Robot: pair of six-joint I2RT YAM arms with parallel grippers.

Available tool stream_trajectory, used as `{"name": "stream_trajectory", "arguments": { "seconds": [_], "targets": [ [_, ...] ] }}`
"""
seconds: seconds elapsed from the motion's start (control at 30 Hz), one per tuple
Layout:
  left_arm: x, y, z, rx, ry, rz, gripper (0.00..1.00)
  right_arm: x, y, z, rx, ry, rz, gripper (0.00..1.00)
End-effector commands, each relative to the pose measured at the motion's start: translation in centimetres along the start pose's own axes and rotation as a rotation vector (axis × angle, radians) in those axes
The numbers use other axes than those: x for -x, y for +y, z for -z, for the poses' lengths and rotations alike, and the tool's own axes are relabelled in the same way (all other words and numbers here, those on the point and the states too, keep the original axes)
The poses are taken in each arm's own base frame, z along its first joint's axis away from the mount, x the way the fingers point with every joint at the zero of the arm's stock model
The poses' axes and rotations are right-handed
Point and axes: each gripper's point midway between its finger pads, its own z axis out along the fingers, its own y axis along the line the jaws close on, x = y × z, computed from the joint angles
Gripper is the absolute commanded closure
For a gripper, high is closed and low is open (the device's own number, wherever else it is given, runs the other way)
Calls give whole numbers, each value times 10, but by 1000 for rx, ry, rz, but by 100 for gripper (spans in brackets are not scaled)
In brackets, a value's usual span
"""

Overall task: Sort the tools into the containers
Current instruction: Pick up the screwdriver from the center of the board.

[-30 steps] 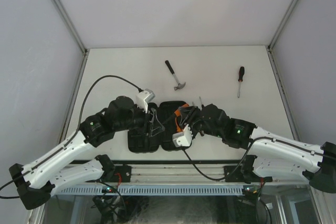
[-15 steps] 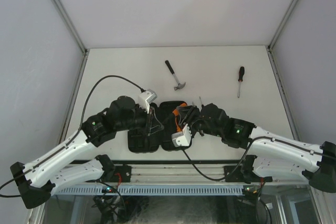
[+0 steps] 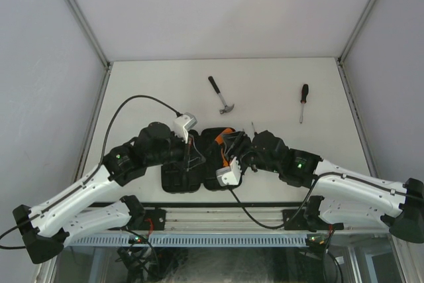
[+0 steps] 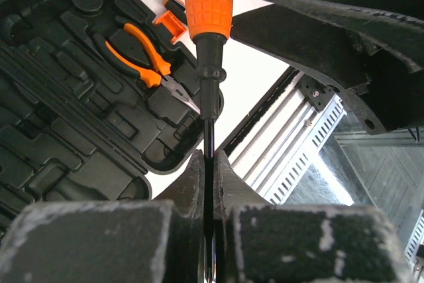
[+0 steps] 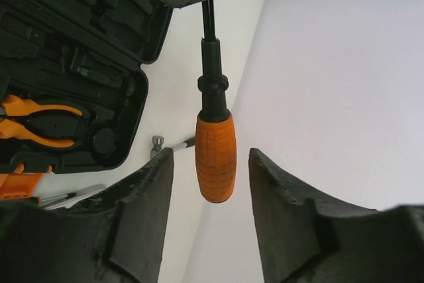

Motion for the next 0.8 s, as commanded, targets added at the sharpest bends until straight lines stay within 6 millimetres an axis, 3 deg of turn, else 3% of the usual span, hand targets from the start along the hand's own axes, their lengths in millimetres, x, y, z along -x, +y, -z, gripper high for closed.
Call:
{"name": "stream_trajectory", "arguments": {
  "seconds": [0.0,0.13,0.23,0.47,0.6,0.77],
  "targets": [
    [0,7,0,27,-31,1,100,15,-30,9,-82,-57,-23,48],
    [0,14,1,60,-39,3,100,17,-32,14,-99,-79,-85,46],
    [4,21,5,108,-62,3,100,11,-33,16,-152,-75,-228,47],
    [24,44,24,237,-168,8,100,5,-29,26,-190,-136,-711,49],
    [37,60,38,301,-235,51,100,-10,-34,32,-276,-149,-1054,49],
    [46,73,50,327,-310,98,100,4,-30,34,-211,-279,-1252,44]
  ]
}}
